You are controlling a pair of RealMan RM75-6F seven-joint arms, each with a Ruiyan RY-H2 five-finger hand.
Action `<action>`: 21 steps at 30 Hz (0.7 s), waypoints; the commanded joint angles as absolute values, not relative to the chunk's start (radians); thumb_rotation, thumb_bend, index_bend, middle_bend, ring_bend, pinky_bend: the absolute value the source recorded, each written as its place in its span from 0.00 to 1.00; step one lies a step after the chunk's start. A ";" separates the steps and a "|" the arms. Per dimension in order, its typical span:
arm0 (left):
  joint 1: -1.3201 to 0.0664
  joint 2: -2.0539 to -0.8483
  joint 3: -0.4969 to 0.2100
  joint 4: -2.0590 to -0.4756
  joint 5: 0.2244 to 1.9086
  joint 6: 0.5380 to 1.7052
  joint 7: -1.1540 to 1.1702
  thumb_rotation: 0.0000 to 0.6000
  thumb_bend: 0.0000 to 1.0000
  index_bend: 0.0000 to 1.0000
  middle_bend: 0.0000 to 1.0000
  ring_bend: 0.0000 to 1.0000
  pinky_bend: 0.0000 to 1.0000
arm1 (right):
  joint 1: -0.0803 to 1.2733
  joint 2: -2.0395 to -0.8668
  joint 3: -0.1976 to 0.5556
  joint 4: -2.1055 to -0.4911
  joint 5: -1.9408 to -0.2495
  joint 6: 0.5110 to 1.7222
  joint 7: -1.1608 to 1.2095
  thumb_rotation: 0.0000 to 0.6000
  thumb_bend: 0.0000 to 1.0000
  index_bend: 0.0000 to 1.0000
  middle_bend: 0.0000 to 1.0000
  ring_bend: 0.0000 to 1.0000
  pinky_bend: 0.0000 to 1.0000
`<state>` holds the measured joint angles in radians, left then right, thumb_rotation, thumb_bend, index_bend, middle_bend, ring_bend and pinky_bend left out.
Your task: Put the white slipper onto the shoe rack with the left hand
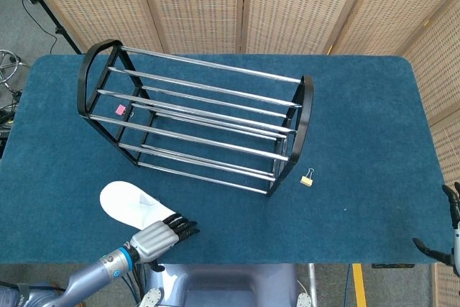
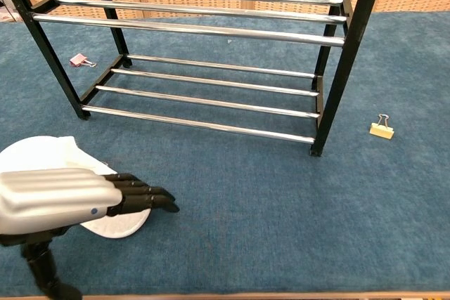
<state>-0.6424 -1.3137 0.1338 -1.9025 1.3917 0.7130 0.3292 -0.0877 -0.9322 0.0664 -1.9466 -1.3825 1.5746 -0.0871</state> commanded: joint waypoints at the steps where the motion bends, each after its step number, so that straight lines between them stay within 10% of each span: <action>1: -0.631 -1.275 0.180 -1.922 1.468 0.728 0.290 1.00 0.14 0.00 0.00 0.00 0.00 | -0.087 -0.934 0.066 -1.947 -1.382 1.574 -0.090 1.00 0.00 0.00 0.00 0.00 0.00; 10: -0.609 -1.221 0.244 -1.921 1.624 0.795 0.216 1.00 0.14 0.00 0.00 0.00 0.00 | -0.088 -0.937 0.065 -1.949 -1.382 1.576 -0.097 1.00 0.00 0.00 0.00 0.00 0.00; 21: -0.620 -1.302 0.158 -1.877 1.561 0.801 0.273 1.00 0.14 0.00 0.00 0.00 0.00 | -0.084 -0.940 0.065 -1.948 -1.376 1.569 -0.104 1.00 0.00 0.00 0.00 0.00 0.00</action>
